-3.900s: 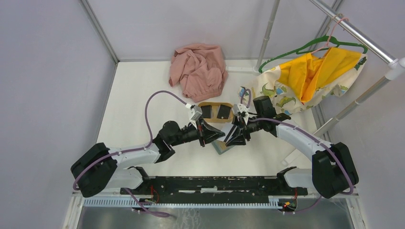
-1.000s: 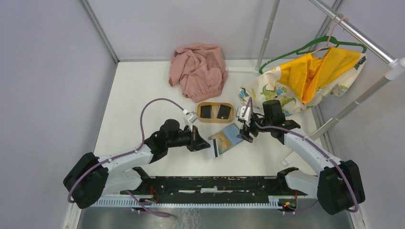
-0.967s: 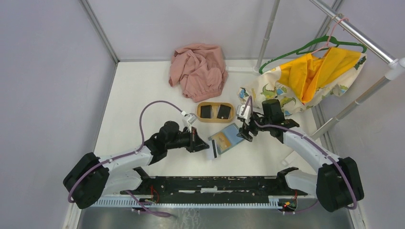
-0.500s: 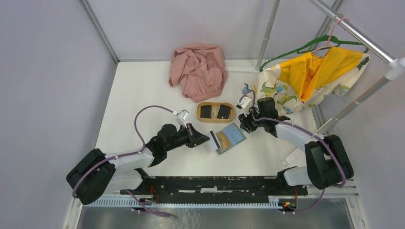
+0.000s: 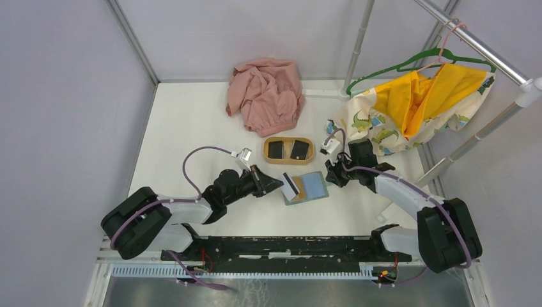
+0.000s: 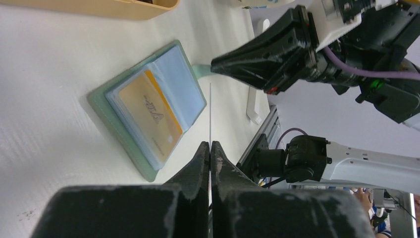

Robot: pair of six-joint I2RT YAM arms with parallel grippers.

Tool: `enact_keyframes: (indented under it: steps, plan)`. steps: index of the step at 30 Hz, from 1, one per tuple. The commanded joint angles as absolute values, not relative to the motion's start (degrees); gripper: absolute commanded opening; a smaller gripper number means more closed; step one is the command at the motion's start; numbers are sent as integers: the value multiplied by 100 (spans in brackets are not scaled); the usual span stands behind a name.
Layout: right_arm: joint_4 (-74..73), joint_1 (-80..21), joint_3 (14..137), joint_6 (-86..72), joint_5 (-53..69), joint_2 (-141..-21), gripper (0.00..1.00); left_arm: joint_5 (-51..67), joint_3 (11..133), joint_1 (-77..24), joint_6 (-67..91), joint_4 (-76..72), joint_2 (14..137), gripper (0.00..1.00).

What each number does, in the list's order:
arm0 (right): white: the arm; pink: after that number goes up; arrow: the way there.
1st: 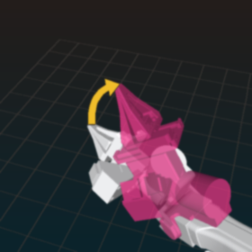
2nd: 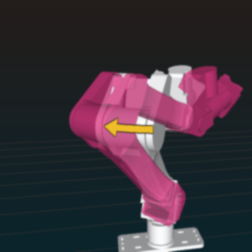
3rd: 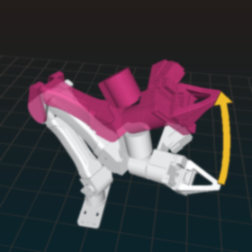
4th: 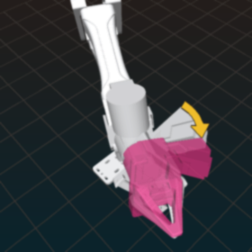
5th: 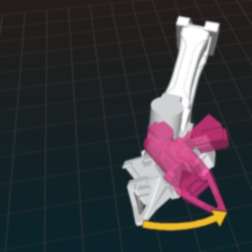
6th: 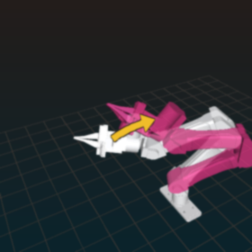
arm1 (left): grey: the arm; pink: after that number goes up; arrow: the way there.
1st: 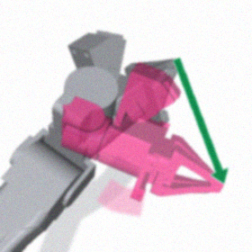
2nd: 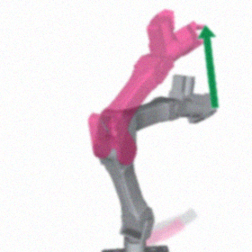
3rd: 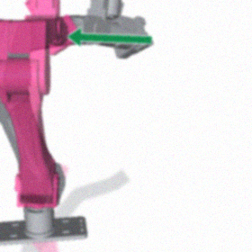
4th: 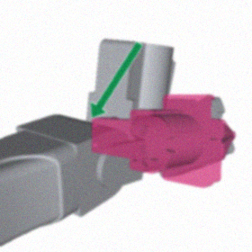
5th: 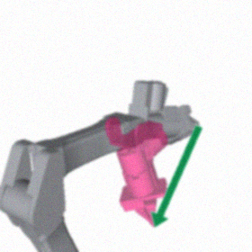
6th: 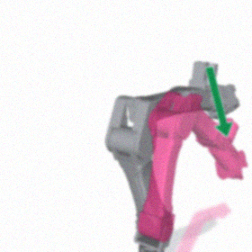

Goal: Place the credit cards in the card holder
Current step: Insert the credit card into the card holder.

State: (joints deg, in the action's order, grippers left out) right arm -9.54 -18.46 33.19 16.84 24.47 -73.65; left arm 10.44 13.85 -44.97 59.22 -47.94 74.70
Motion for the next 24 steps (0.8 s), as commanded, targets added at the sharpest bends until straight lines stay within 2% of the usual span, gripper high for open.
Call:
enact_keyframes:
  steps: [1,3,4,6,10,13,15,21,24]
  plan:
    - [-1833,-1841,3262,2150,3015,-6760,10,746,1396,-4626,6275,-5591,7653,2]
    - [-1831,-1841,3255,2228,3059,-6598,26,759,1412,-4667,6256,-5717,7782,2]
    - [-1790,-1846,3265,2274,3012,-6555,39,789,1429,-4687,6224,-5780,7869,2]
    - [-1706,-1836,3403,2429,2801,-6567,50,907,1465,-4693,6158,-5937,8036,2]
    - [-1604,-1832,3811,3120,2862,-6534,58,1348,1659,-4690,5747,-5960,8288,2]
    - [-1657,-1838,3929,4001,4075,-6487,68,1432,1724,-4669,5617,-5909,8427,2]
    - [-1378,-1859,3803,4224,4551,-6486,70,1519,1738,-4653,5685,-6099,8647,2]
    - [-1394,-2003,3156,5767,4566,-6350,71,1964,1846,-4495,6149,-6794,9499,2]
    - [-1510,-2038,2894,6455,4524,-6245,79,2138,1886,-4337,6308,-7076,9868,2]
